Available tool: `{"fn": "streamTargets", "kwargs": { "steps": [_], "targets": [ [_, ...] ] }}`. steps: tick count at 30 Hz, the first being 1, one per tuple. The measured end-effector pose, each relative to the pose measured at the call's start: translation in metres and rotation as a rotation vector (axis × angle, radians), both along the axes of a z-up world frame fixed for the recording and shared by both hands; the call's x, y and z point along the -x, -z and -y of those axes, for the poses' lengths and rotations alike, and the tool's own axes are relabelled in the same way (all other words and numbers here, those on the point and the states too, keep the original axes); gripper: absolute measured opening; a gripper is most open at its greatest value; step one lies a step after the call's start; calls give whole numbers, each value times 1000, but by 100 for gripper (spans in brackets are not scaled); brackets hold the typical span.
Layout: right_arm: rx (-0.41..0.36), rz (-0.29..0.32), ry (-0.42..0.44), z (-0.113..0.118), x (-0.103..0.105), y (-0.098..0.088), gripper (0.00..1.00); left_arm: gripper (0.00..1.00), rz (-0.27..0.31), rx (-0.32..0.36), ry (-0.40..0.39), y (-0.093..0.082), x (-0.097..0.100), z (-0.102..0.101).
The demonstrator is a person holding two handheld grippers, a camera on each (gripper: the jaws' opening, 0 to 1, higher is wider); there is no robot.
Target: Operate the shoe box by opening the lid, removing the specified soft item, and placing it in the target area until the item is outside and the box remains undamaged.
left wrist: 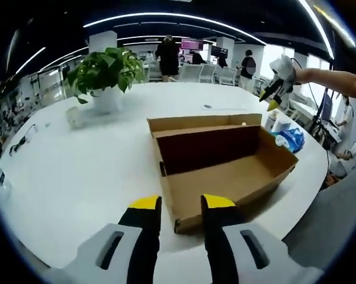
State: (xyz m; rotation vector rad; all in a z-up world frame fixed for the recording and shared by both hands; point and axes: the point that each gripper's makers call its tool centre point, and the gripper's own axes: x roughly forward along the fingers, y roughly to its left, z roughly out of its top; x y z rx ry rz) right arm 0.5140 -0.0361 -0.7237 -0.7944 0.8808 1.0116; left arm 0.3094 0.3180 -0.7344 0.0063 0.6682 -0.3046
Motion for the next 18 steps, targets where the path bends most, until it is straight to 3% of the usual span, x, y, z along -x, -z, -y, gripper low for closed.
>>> {"fn": "streamTargets", "kwargs": {
  "steps": [6, 13, 18],
  "targets": [
    [-114, -18, 150, -22, -11, 3, 32, 18, -29, 14, -46, 9, 1, -6],
    [-182, -16, 313, -39, -24, 15, 30, 10, -68, 42, -96, 19, 1, -8],
    [-260, -75, 450, -51, -27, 24, 28, 8, -75, 74, -136, 22, -1, -7]
  ]
}}
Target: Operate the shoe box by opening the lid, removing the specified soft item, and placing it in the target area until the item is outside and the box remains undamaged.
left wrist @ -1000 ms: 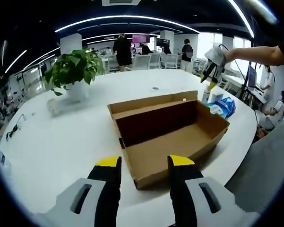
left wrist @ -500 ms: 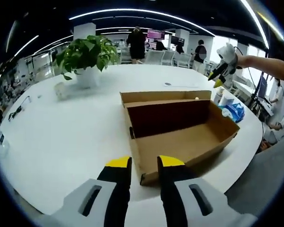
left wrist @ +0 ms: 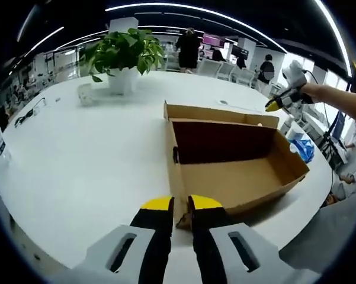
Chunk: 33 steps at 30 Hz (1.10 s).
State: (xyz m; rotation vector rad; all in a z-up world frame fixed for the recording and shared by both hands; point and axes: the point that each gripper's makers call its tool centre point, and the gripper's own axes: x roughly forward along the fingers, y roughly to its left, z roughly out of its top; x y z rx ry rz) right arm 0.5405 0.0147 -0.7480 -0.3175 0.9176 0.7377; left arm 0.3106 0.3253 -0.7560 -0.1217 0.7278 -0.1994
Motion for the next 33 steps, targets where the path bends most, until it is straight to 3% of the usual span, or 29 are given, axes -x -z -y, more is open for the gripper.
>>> {"fn": "streamTargets", "kwargs": {
  "steps": [4, 9, 17, 20, 28, 33],
  "targets": [
    [-46, -18, 82, -8, -4, 7, 26, 5, -16, 7, -5, 4, 0, 3],
    [-136, -59, 213, -18, -9, 17, 24, 5, -2, -50, 0, 4, 0, 4],
    [-197, -124, 397, -17, -4, 32, 22, 4, 19, -62, -25, 4, -2, 1],
    [-231, -188, 413, -22, -8, 40, 21, 3, 22, -60, -30, 4, -2, 1],
    [-250, -238, 455, -26, -4, 46, 7, 3, 23, -54, -34, 4, -2, 1],
    [-209, -170, 407, -23, -9, 42, 3, 3, 29, -50, -39, 4, -2, 1]
  ]
}}
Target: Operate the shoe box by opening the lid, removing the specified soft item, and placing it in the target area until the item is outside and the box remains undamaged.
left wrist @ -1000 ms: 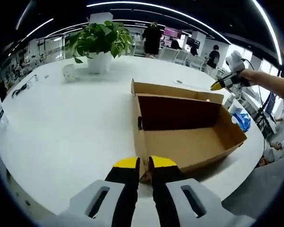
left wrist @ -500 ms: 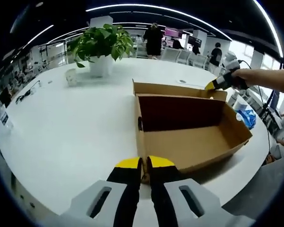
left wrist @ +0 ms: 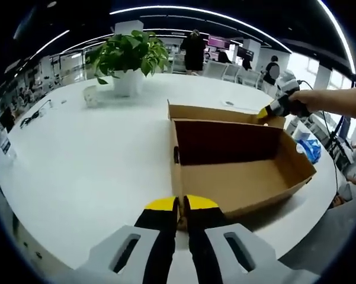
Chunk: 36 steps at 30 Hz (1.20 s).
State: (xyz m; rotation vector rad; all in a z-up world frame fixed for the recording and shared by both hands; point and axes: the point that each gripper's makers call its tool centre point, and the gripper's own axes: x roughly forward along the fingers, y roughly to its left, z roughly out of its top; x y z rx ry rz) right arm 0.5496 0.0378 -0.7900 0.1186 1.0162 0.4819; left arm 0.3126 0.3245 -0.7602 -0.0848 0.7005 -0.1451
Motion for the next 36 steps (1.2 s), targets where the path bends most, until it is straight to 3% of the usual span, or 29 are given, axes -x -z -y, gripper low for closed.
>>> {"fn": "streamTargets", "kwargs": {
  "steps": [7, 12, 19, 36],
  "targets": [
    [0, 50, -6, 0, 0, -12, 0, 2, -3, 17, -6, 0, -1, 1],
    [-9, 119, -17, -4, -5, -26, 0, 3, -4, 28, -15, 0, -1, 1],
    [-33, 237, -60, -9, 8, -51, 0, 2, -3, 35, -28, 0, 0, 1],
    [-107, 383, -77, -5, 14, -90, 0, 2, -1, 34, -49, 0, 0, 0]
  ]
}}
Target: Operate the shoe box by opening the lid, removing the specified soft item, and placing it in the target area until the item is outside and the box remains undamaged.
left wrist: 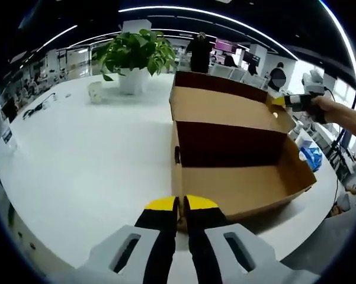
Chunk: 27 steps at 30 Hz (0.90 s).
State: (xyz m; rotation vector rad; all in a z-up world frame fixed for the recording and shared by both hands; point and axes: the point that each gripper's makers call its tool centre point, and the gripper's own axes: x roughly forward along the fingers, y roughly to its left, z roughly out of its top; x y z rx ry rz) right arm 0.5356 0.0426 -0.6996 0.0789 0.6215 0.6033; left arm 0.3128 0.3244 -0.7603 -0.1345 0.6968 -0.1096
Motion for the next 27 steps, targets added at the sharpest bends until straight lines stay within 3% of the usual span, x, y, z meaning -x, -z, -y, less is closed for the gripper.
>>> {"fn": "streamTargets", "kwargs": {
  "steps": [14, 19, 27],
  "targets": [
    [-5, 101, -34, 3, 19, -25, 0, 2, 1, -16, 2, 0, -1, -1],
    [43, 165, -65, 2, 28, -32, 0, 2, 1, -13, -10, 0, 0, -3],
    [60, 219, -85, 3, 49, -43, 0, 2, 7, -18, -15, 0, 0, -3]
  ]
}}
